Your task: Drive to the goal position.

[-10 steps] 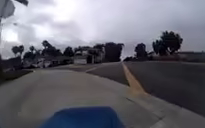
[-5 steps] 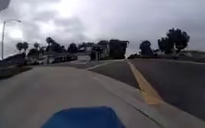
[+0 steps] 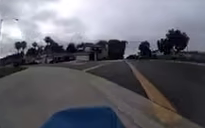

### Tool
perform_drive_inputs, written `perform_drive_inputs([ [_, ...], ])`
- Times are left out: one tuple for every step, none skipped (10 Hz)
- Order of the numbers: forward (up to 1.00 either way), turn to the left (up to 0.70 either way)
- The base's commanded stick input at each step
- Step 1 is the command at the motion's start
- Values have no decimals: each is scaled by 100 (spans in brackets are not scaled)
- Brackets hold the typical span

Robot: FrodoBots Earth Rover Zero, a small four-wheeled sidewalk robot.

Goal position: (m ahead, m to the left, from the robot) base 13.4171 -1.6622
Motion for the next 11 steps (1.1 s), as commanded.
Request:
perform_drive_inputs([
  [100, 15],
  [100, 0],
  [100, 0],
  [100, 0],
  [100, 0],
  [100, 0],
  [100, 0],
  [100, 0],
  [100, 0],
  [100, 0],
  [100, 0],
])
